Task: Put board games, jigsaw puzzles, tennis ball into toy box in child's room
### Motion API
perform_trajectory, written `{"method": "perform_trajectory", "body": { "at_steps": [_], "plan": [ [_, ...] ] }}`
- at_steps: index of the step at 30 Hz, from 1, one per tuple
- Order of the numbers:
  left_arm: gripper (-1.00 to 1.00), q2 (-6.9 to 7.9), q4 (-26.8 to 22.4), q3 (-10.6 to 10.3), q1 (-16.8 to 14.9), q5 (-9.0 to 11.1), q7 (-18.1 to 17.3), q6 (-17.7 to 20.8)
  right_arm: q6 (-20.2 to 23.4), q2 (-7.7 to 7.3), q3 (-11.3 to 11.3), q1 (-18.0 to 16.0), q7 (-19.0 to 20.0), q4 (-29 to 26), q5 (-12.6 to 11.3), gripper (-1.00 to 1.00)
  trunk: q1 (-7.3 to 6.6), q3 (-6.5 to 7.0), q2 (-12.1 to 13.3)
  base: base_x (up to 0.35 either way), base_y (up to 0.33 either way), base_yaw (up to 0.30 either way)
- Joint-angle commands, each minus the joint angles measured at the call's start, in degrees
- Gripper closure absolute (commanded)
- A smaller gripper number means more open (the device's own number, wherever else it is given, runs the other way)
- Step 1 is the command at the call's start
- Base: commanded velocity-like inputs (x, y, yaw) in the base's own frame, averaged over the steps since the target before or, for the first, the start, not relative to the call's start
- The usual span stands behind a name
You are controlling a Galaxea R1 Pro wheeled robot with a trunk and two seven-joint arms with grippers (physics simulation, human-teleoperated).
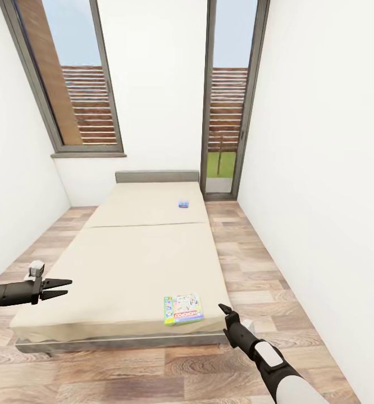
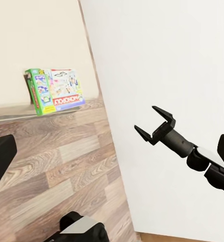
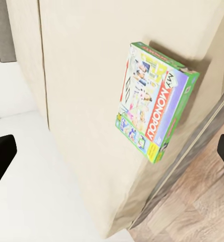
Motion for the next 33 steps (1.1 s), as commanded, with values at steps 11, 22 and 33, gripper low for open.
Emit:
{"method": "perform_trajectory", "body": {
  "at_steps": [11,22,33],
  "plan": [
    [-1.0,-0.05,0.07,0.33,-0.04,-0.48,-0.34,0.59,0.02,-0.01,-0.22,-0.03,0.07,-0.02,0.27,-1.0,2.42,-2.04,-4.47,0.0,0.0,0.0],
    [-1.0,-0.4,0.08,0.33,-0.04,-0.52,-0.34,0.6,-8.76,0.01,-0.01,-0.03,0.07,2.53,0.31,-1.0,4.84,-4.02,-8.88,0.0,0.0,0.0],
    [-1.0,-0.9,0.08,0.33,0.0,-0.56,-0.34,0.59,-9.4,0.03,0.04,-0.03,5.15,3.17,0.27,-1.0,7.26,-5.99,-13.29,0.0,0.0,0.0]
  ]
}}
